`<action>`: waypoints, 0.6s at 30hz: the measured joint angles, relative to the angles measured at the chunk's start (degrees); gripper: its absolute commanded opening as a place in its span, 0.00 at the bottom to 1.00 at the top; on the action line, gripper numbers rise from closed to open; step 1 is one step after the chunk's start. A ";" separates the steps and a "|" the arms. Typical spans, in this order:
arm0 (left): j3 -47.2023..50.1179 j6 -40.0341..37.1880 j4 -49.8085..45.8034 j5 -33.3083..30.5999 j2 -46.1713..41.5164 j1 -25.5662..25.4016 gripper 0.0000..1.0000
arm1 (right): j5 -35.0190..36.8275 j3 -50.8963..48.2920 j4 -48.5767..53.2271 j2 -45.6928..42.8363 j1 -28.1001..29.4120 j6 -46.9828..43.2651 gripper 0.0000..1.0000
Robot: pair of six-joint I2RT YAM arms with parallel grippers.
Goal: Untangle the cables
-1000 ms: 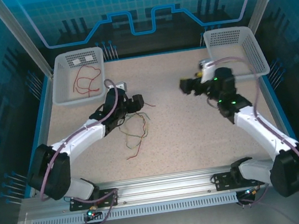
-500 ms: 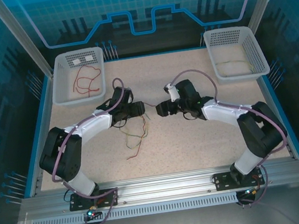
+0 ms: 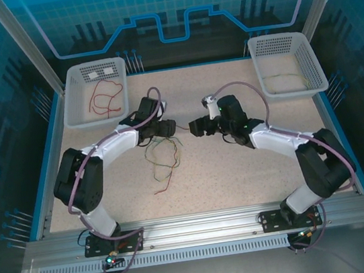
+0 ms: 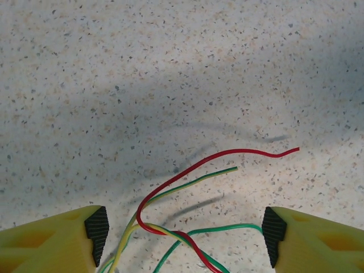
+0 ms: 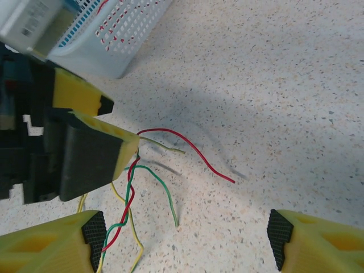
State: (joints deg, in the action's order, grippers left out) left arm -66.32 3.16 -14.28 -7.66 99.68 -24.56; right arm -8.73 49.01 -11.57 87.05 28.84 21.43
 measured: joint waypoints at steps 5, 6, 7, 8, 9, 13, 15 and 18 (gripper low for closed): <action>-3.67 -9.55 -2.27 2.05 3.91 1.20 0.83 | 1.86 -3.63 -0.63 -4.35 0.00 0.00 0.81; -4.94 -11.17 -2.58 2.58 5.16 1.55 0.83 | 2.29 -4.00 -0.74 -4.87 0.00 0.02 0.81; -6.08 -12.66 -2.84 2.71 6.38 1.81 0.82 | 2.51 -4.26 -0.76 -5.29 0.00 0.02 0.81; -6.91 -13.99 -3.13 2.82 7.23 1.97 0.82 | 2.69 -4.42 -0.90 -5.60 0.00 0.02 0.81; -7.93 -15.34 -3.45 3.04 8.31 2.19 0.83 | 2.75 -4.55 -0.96 -5.95 0.00 0.02 0.81; -11.37 -19.63 -4.57 3.48 12.31 2.49 0.84 | 3.39 -4.68 -1.01 -7.19 0.00 -0.02 0.82; -12.63 -21.42 -5.25 3.91 13.90 2.67 0.84 | 3.78 -4.70 -1.01 -7.98 0.00 -0.09 0.82; -12.72 -24.24 -6.27 5.25 14.62 3.10 0.80 | 4.09 -4.70 -1.01 -9.18 0.00 -0.44 0.82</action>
State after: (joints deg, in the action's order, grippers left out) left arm -79.05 -21.08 -20.56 -2.42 114.30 -21.45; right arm -4.64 44.31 -12.58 77.87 28.84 20.99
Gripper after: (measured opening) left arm 0.818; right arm 0.822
